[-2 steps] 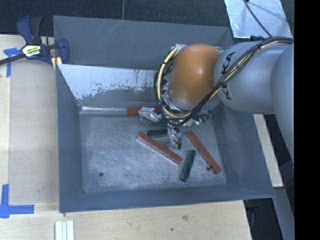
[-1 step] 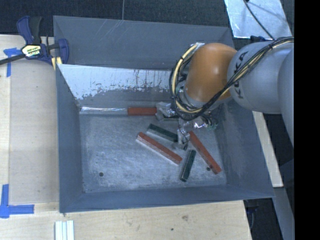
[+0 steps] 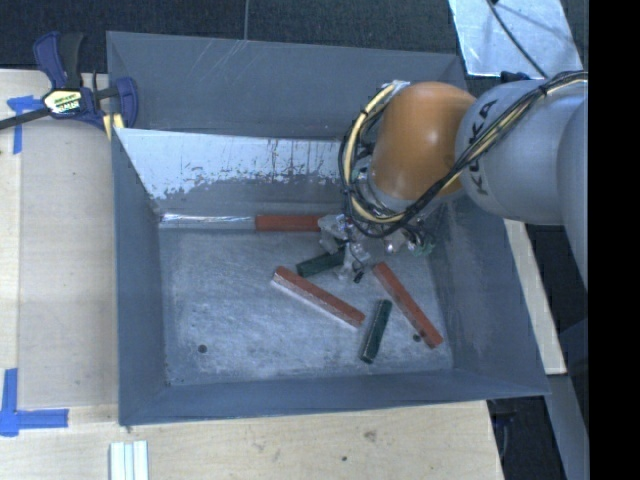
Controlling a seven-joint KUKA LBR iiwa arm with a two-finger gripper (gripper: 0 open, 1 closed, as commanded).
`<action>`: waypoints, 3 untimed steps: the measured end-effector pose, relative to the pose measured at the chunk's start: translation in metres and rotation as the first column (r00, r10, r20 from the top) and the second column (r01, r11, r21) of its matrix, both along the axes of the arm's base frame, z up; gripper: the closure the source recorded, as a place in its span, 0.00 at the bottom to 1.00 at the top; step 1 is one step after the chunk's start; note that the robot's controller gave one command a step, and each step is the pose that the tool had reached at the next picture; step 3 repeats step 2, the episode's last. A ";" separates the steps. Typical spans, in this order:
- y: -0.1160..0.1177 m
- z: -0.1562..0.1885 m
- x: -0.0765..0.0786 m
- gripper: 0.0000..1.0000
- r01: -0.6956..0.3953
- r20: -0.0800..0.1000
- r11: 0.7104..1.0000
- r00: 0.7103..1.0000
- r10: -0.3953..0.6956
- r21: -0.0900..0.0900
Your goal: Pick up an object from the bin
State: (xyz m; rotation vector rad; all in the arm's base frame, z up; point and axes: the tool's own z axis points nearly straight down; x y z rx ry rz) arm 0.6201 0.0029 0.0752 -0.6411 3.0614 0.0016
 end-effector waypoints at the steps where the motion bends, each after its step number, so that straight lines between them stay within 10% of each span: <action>1: -0.047 0.095 0.009 1.00 0.123 0.000 0.992 0.992 -0.123 -0.004; 2: -0.055 0.182 -0.039 1.00 0.115 -0.001 0.993 0.993 -0.115 -0.004; 3: -0.055 0.182 -0.039 1.00 0.115 -0.001 0.993 0.993 -0.115 -0.004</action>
Offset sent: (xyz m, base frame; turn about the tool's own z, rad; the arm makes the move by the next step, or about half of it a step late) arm 0.0061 -0.0445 0.0890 0.1201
